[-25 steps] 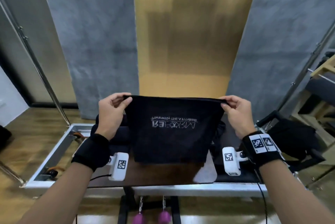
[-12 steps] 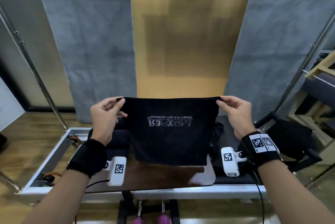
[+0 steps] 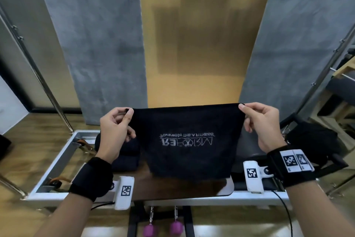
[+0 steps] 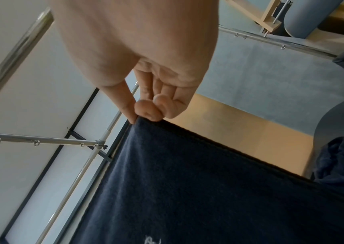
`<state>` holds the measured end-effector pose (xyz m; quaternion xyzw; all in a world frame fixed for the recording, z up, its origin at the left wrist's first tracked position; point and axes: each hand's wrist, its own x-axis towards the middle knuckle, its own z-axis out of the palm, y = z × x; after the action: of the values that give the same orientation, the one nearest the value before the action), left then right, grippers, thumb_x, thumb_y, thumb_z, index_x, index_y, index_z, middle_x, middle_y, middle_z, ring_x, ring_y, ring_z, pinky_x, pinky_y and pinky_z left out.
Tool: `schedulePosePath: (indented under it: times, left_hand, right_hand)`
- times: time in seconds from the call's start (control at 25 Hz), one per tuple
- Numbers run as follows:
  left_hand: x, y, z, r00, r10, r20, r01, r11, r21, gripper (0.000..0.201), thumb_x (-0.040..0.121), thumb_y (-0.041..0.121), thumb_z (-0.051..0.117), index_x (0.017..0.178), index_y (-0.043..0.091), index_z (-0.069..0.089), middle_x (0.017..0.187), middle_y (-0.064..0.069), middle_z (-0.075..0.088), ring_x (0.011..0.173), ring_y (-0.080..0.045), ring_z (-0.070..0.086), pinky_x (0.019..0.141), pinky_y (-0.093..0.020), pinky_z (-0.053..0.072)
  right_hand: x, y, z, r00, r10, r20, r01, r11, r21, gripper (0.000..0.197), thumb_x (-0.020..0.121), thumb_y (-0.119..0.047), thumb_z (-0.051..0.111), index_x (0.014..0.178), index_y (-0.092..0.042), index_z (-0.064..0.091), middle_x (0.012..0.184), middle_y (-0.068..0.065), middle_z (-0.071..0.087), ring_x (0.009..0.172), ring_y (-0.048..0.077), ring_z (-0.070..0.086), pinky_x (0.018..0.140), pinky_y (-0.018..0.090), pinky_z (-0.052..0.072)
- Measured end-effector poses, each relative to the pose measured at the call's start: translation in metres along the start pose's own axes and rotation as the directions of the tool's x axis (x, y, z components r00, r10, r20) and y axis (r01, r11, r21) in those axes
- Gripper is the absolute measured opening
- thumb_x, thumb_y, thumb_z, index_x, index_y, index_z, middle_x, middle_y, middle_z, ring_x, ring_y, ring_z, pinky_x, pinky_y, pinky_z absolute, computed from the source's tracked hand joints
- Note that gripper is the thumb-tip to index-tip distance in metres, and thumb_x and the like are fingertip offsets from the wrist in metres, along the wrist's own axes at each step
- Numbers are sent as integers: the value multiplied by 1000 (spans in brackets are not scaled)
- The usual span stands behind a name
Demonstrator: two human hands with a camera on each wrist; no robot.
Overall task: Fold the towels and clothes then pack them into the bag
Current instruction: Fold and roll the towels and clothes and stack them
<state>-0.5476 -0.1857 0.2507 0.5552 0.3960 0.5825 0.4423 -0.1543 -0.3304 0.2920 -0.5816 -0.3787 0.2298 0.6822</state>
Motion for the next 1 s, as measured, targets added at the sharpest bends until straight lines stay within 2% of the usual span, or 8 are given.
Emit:
schedulePosePath:
  times: [0.08,0.24,0.4,0.52,0.64,0.76,0.92,1.0]
  left_hand:
    - [7,-6,7,998,-56,43,57,998,-21,8,104,28,68,98,23,68,79,-1,72,60,-33,76,36,-27,49]
    - [27,-10,23,996,-50,80,63,983,-172,9,108,17,62,101,12,64,94,0,69,102,-38,78,72,-41,67]
    - [37,-6,26,996,72,47,-61,978,-200,8,107,12,62,102,10,67,96,-2,72,103,-39,78,86,-38,65]
    - [21,-15,19,991,137,7,-134,981,-142,7,106,18,65,104,14,70,98,-9,75,99,-37,79,90,-37,64]
    - [-17,-44,9,995,104,1,-104,993,-62,10,106,24,64,109,17,71,102,-12,77,97,-32,79,87,-36,64]
    - [-74,-88,1,996,-67,-58,70,997,45,10,104,23,63,104,28,71,94,-12,76,81,-31,79,70,-35,66]
    - [-130,-132,-7,946,-284,-160,319,906,280,15,104,24,64,96,36,68,78,-6,73,52,-27,70,48,-46,62]
    - [-132,-138,-3,940,-283,-192,332,890,313,12,104,28,65,96,36,67,73,-4,71,47,-27,67,45,-40,60]
  right_hand:
    - [6,5,7,998,60,1,-60,998,-6,20,91,-16,80,95,2,70,64,17,57,45,29,61,45,31,51]
    - [21,13,24,994,94,49,-96,995,35,16,100,-6,66,104,9,63,90,21,67,85,38,78,78,38,65]
    - [30,13,28,999,17,40,-23,990,138,15,101,-4,64,103,11,62,95,23,68,95,39,76,90,41,62]
    - [17,23,24,999,-12,42,4,983,186,5,100,-5,65,97,-1,68,94,22,71,94,41,76,89,42,62]
    - [-15,59,13,998,45,34,-50,987,156,8,99,-5,65,94,-7,71,99,24,72,93,40,76,88,43,63]
    - [-60,111,1,979,205,21,-205,978,37,8,99,-3,64,96,-4,71,98,24,73,90,36,75,85,44,63]
    - [-107,170,-12,904,423,-60,-427,889,-164,7,97,-6,69,95,1,70,66,20,68,49,29,60,52,36,52]
    - [-107,184,-15,895,435,-95,-446,872,-202,9,96,-8,72,88,-4,71,54,13,60,40,25,48,45,29,41]
